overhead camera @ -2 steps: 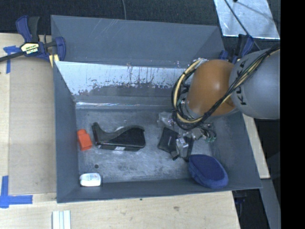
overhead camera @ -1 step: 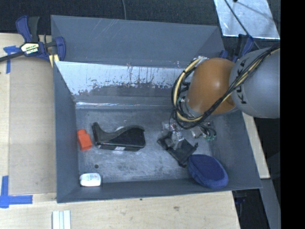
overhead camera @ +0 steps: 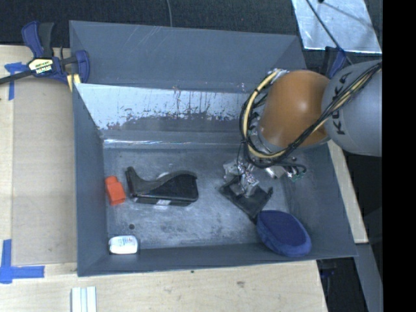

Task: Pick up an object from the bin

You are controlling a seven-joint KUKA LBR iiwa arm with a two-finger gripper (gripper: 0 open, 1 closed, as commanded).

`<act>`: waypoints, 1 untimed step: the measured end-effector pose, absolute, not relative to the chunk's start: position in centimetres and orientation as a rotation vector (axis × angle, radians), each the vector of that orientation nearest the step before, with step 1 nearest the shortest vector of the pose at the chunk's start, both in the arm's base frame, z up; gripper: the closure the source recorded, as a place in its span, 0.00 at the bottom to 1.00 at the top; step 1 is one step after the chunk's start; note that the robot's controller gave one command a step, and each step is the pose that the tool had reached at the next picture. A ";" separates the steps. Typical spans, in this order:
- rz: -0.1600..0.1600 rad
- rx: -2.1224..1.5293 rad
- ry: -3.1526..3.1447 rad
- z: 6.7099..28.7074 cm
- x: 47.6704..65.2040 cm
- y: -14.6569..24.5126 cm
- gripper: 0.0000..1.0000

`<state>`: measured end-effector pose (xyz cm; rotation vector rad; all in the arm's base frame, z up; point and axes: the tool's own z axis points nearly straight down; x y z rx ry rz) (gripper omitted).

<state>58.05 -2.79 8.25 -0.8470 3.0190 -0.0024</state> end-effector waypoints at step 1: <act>-0.005 -0.871 3.005 26.5 56.8 -1.2 1.00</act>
Offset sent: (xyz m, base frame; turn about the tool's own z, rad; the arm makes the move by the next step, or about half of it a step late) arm -0.0149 0.0156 0.1766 -0.0192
